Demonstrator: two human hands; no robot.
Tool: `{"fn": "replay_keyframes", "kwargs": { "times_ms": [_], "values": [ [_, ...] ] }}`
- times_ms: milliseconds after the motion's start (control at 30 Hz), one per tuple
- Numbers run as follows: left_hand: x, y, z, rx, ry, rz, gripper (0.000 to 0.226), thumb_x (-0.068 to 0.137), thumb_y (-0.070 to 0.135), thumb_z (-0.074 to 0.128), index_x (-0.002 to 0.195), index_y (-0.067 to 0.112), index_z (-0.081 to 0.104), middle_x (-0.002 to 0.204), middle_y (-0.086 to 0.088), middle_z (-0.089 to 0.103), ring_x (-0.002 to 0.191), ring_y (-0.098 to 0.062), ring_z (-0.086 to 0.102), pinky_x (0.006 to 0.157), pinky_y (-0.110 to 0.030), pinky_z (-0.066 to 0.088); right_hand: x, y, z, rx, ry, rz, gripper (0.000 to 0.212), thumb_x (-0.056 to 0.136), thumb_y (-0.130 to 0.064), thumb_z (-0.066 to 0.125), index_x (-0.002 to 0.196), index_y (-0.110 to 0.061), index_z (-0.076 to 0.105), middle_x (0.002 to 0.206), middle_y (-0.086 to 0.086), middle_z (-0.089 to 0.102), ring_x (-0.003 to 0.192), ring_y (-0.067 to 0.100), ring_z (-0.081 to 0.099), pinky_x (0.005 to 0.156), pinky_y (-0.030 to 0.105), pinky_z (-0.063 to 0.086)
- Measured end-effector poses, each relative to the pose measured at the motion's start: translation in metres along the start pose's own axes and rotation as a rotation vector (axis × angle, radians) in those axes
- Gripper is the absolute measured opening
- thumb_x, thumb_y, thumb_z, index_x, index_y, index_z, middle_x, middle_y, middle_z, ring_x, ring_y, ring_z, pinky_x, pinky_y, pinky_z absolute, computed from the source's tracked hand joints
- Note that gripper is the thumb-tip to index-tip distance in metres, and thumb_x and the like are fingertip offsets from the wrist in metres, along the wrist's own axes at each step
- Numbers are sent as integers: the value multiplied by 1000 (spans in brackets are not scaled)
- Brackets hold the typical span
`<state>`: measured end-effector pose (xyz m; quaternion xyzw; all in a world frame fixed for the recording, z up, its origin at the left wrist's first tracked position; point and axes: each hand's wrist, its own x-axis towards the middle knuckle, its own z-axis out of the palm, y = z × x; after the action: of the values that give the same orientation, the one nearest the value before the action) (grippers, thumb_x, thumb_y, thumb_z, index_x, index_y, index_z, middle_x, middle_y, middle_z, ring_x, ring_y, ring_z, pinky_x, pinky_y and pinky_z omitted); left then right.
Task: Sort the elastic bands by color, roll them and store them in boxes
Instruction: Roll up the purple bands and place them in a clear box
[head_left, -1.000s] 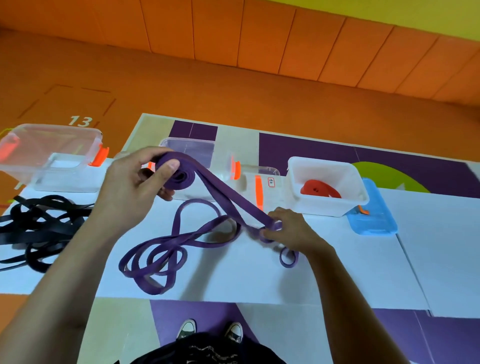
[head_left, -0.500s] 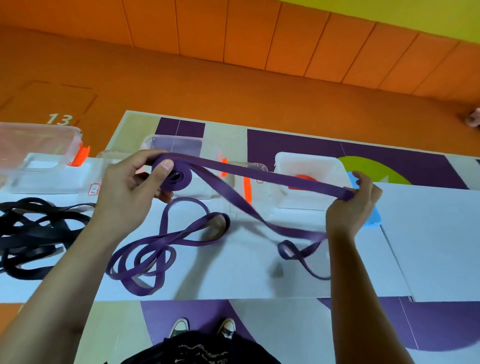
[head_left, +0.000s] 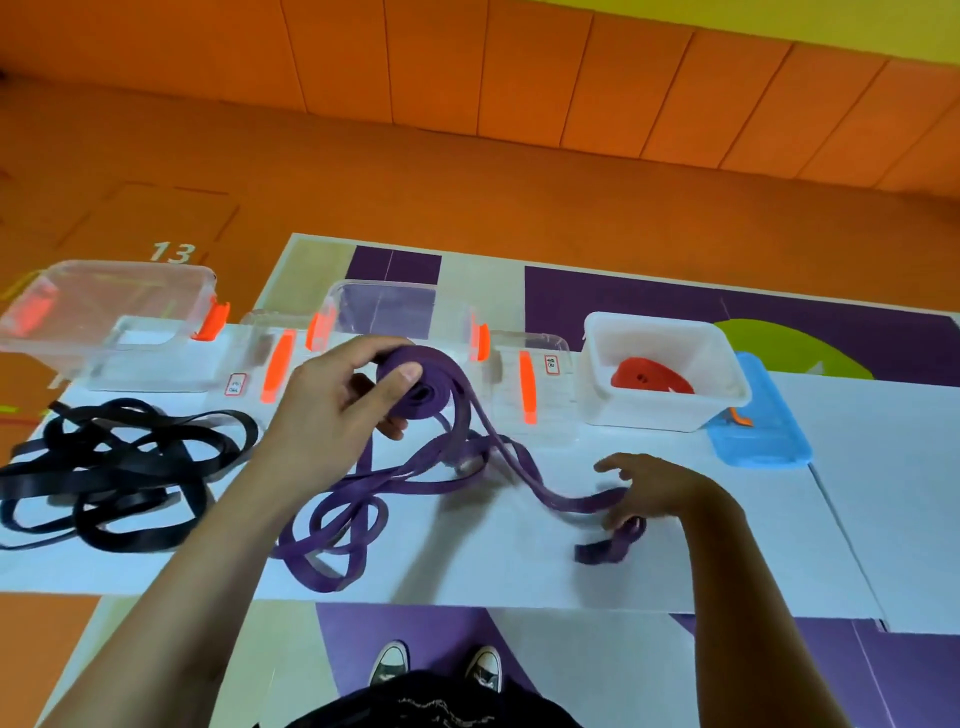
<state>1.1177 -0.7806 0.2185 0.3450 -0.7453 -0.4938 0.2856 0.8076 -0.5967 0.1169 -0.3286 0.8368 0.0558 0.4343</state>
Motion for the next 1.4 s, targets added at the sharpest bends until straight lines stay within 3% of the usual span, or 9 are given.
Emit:
{"fn": "replay_keyframes", "kwargs": {
  "times_ms": [67, 200, 367, 667, 833, 967, 1033, 1233, 1400],
  "values": [
    [-1, 2, -2, 22, -12, 11, 20, 98, 29, 64, 117, 24, 67, 92, 3, 74, 62, -21, 71, 73, -45, 61, -12, -25, -8, 64, 82, -151, 69, 79, -26, 85, 139, -36, 53, 136, -7, 49, 118, 14, 55, 97, 27, 44],
    [-4, 5, -3, 119, -64, 77, 19, 97, 29, 64, 116, 26, 67, 103, 11, 70, 66, -17, 71, 70, -38, 59, -47, -95, -22, 570, 582, -625, 20, 97, -22, 68, 116, -27, 70, 116, -8, 71, 105, 8, 67, 97, 27, 52],
    [-7, 8, -5, 84, -48, 70, 22, 97, 30, 63, 118, 23, 66, 97, 7, 73, 66, -19, 72, 71, -39, 60, -93, -169, -9, 771, 390, -1030, 30, 101, -27, 62, 130, -24, 65, 120, -3, 70, 116, 12, 66, 104, 28, 51],
    [-16, 6, -2, -164, -34, -25, 25, 103, 35, 48, 122, 19, 53, 109, 7, 71, 82, -28, 77, 89, -56, 57, -79, -178, 6, 889, 333, -997, 15, 94, -18, 73, 109, -20, 74, 86, -6, 73, 70, 13, 63, 71, 28, 55],
    [-13, 9, -5, -84, -117, -65, 23, 106, 32, 47, 125, 20, 51, 115, 6, 68, 96, -18, 75, 89, -46, 60, -81, -169, -1, 768, 355, -972, 18, 93, -18, 74, 111, -19, 78, 81, -13, 73, 64, 7, 59, 67, 21, 50],
    [-9, 14, -23, 295, -162, 43, 17, 94, 41, 65, 110, 37, 61, 114, 18, 59, 83, -10, 68, 74, -37, 61, -89, -161, -13, 569, 298, -949, 25, 89, -25, 79, 114, -22, 79, 98, -7, 78, 90, 14, 73, 84, 36, 59],
    [-9, 20, -26, 256, -205, 62, 16, 93, 37, 69, 108, 38, 65, 109, 15, 64, 81, -14, 68, 69, -37, 61, -94, -161, -16, 499, 285, -961, 25, 87, -29, 81, 112, -23, 79, 98, -6, 78, 92, 16, 73, 84, 42, 60],
    [-11, 23, -17, 102, -181, 46, 14, 100, 29, 59, 115, 29, 60, 109, 8, 69, 78, -15, 76, 74, -30, 61, -91, -156, -11, 792, 317, -1012, 19, 86, -17, 81, 105, -15, 79, 87, -3, 77, 75, 14, 68, 74, 30, 56],
    [-9, 15, -8, -189, -81, 1, 28, 103, 30, 54, 125, 13, 54, 118, 1, 67, 90, -28, 77, 86, -57, 59, -82, -158, 2, 949, 329, -1009, 16, 92, -16, 72, 106, -19, 77, 75, -8, 70, 68, 11, 59, 68, 20, 50]
  ]
}}
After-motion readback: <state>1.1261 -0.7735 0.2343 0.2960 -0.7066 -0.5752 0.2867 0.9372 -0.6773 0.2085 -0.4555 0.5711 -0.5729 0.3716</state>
